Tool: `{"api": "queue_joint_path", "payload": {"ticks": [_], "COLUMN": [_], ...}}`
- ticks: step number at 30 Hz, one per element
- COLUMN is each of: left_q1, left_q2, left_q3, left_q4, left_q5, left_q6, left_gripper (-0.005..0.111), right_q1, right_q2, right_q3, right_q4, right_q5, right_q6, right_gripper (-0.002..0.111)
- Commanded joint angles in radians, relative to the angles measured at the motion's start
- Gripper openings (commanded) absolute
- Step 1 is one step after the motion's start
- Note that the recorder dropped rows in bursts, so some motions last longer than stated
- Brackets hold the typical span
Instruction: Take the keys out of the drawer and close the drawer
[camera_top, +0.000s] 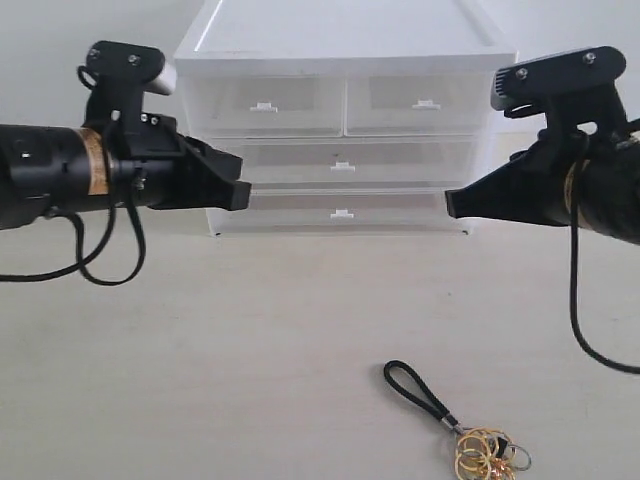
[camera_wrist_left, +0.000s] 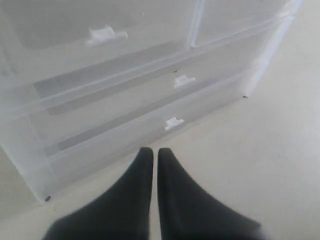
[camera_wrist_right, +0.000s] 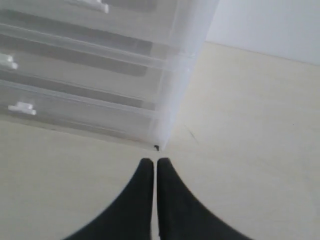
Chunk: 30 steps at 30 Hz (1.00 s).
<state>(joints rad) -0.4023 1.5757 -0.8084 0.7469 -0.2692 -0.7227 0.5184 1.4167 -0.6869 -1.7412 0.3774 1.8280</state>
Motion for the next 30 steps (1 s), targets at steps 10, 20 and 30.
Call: {"api": "queue_joint_path", "payload": {"ticks": [10, 20, 30], "left_q1": [-0.006, -0.002, -0.002], "left_q2": [-0.720, -0.842, -0.842], "left_q3": [0.448, 0.545, 0.545], "left_q4": [-0.139, -0.139, -0.137], "left_q5": [0.173, 0.214, 0.217], "left_q6": [-0.014, -0.033, -0.033], "left_gripper": [0.004, 0.004, 0.004], "right_q1": [0.689, 0.901, 0.899], "right_q2": [-0.306, -0.310, -0.310], "right_q3": [0.316, 0.376, 0.376], "right_q4": [-0.003, -0.003, -0.003], "right_q5": [0.487, 0.692, 0.697], "right_q6": [0.231, 0.268, 0.083], "right_gripper": [0.000, 0.000, 0.000]}}
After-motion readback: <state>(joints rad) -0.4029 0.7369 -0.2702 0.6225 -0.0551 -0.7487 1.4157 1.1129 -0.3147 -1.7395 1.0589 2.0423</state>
